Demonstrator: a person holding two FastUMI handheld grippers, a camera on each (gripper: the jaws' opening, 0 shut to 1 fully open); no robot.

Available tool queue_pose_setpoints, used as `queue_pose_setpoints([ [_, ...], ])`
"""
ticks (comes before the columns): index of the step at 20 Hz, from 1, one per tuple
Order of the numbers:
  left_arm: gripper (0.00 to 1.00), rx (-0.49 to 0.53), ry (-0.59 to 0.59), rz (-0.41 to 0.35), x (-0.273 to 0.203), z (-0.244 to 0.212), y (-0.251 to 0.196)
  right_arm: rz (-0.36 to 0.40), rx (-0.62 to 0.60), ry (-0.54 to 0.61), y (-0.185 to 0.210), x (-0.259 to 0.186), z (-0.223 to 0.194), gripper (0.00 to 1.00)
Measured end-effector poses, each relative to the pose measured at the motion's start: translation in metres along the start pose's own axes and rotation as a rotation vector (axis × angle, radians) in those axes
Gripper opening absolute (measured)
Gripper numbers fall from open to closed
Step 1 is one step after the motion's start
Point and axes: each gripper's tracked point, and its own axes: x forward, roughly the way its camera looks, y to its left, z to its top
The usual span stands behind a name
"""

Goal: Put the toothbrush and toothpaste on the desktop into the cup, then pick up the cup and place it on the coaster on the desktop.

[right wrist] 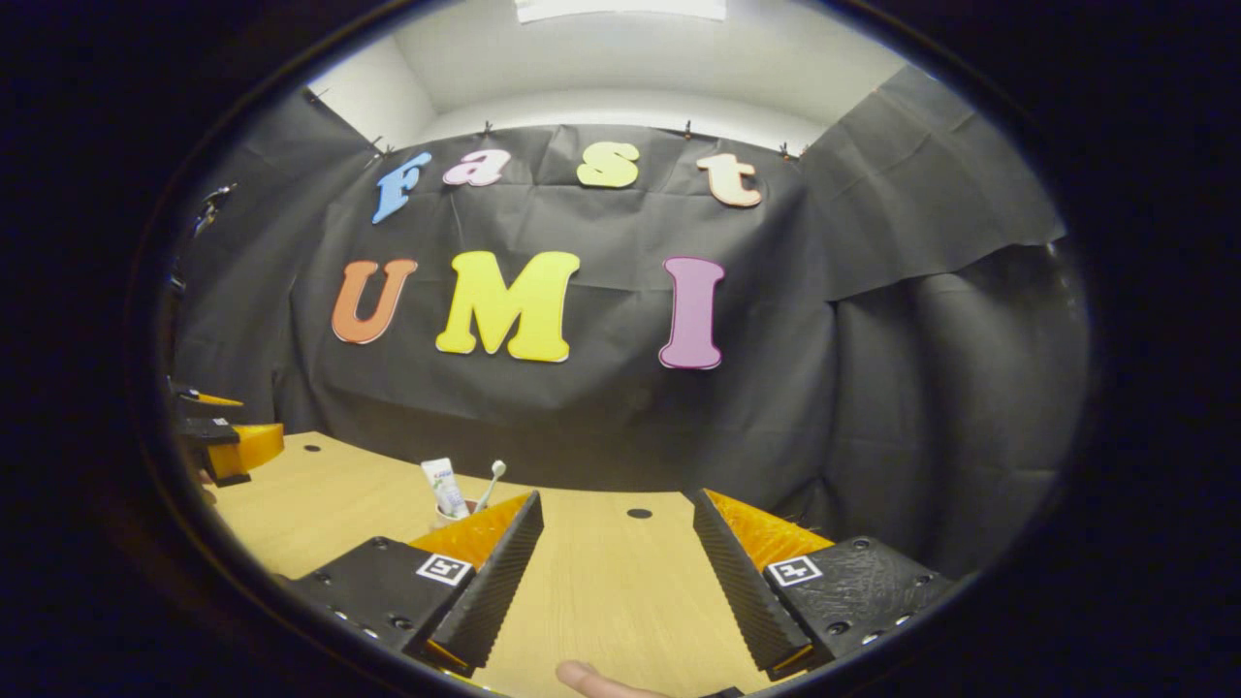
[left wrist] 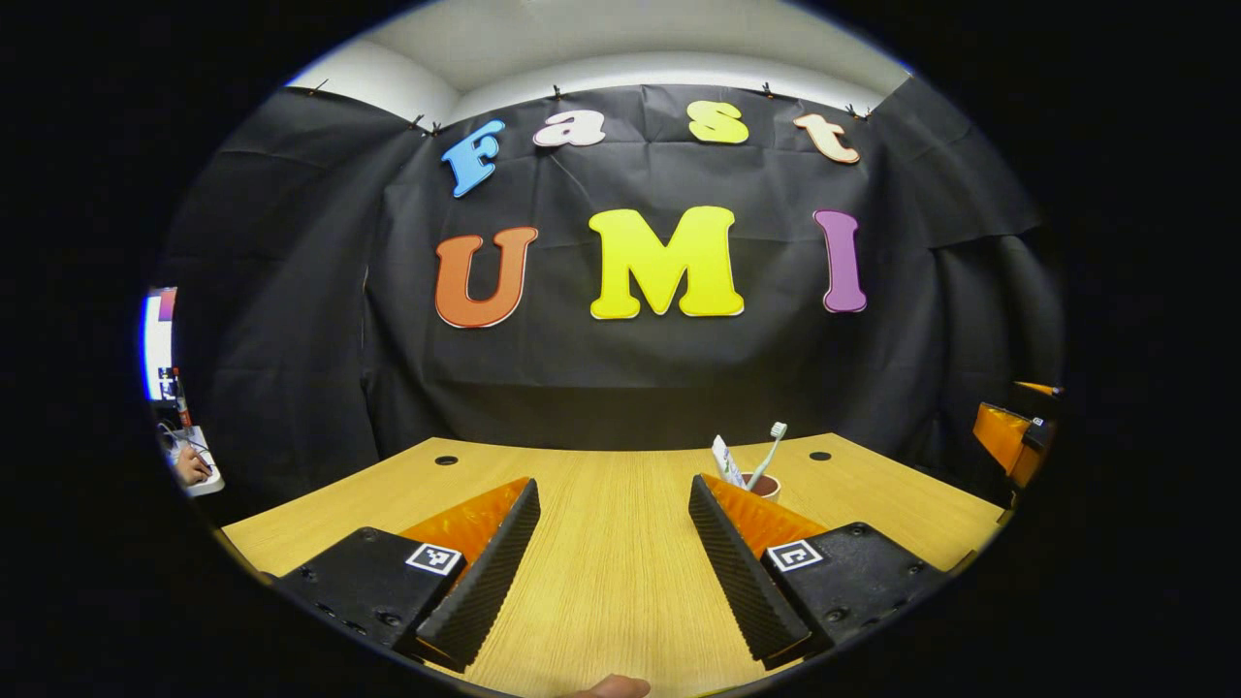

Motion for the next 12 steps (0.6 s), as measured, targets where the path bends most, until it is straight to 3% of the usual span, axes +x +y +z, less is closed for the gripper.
queue_pose_setpoints([
  [5, 0.98, -0.008, -0.021, -0.016, 0.005, 0.006, -0.018, 0.049, -0.009, -0.045, 0.015, 0.015, 0.012, 0.94],
  [9, 0.98, 0.022, -0.034, -0.036, 0.001, 0.007, -0.027, 0.033, -0.033, -0.028, 0.010, 0.018, 0.014, 0.94],
  [12, 0.98, 0.043, -0.019, -0.037, 0.001, -0.003, -0.026, 0.040, 0.019, -0.006, 0.014, 0.010, 0.008, 0.94],
])
